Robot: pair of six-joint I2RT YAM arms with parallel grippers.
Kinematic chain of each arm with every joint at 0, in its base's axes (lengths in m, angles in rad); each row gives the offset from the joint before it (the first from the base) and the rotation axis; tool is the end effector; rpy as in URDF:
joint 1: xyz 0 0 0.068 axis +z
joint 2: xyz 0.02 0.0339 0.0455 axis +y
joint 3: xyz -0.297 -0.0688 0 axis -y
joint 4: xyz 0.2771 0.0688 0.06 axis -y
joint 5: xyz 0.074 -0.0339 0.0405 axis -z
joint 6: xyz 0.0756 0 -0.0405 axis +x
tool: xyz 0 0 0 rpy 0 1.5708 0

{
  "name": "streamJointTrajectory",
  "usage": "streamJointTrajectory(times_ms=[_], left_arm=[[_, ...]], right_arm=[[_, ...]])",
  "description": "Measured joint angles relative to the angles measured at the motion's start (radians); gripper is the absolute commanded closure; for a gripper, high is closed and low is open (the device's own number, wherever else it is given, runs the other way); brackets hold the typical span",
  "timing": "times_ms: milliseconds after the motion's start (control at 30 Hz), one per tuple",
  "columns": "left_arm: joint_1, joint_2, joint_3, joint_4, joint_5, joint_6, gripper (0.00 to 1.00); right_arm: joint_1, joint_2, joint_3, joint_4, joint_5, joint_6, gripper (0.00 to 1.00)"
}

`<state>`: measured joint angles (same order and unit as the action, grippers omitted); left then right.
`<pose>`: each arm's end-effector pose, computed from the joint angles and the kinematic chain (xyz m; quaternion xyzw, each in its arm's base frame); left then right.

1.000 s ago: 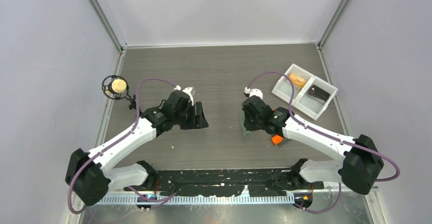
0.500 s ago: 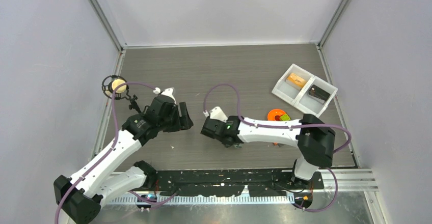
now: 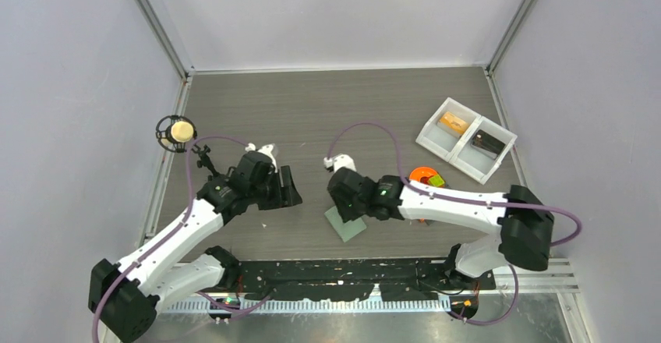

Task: Take the credit cards out of the card holder
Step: Open the card holder at the center of the board.

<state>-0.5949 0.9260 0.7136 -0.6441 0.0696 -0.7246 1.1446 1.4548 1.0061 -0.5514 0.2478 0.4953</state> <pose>0.1817 -0.1293 0.2382 -0.0485 0.9352 -0.2399 0.2561 0.1578 0.3027 0.2184 -0.2708 0.9136 0.1233 0.2773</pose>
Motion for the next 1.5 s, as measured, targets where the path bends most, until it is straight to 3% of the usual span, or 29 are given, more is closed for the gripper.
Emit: streamJointTrajectory(times_ms=[233,467,867,1200,1500], left_arm=[[-0.037,0.135,-0.087,0.167,0.117,-0.063,0.43],[-0.105,0.290,-0.114,0.332,0.177,-0.136,0.45],[-0.112,0.411,-0.187,0.570,0.259,-0.230,0.52],[-0.112,0.454,-0.196,0.641,0.272,-0.242,0.54],[-0.112,0.470,-0.196,0.648,0.271,-0.241,0.56]], right_arm=[[-0.152,-0.098,-0.149,0.104,-0.109,-0.027,0.59],[-0.156,-0.085,-0.192,0.179,-0.167,-0.053,0.62],[-0.156,-0.008,-0.220,0.263,-0.201,-0.052,0.64],[-0.129,0.038,-0.221,0.274,-0.144,-0.047,0.67],[-0.083,0.047,-0.219,0.275,-0.046,-0.027,0.94]])
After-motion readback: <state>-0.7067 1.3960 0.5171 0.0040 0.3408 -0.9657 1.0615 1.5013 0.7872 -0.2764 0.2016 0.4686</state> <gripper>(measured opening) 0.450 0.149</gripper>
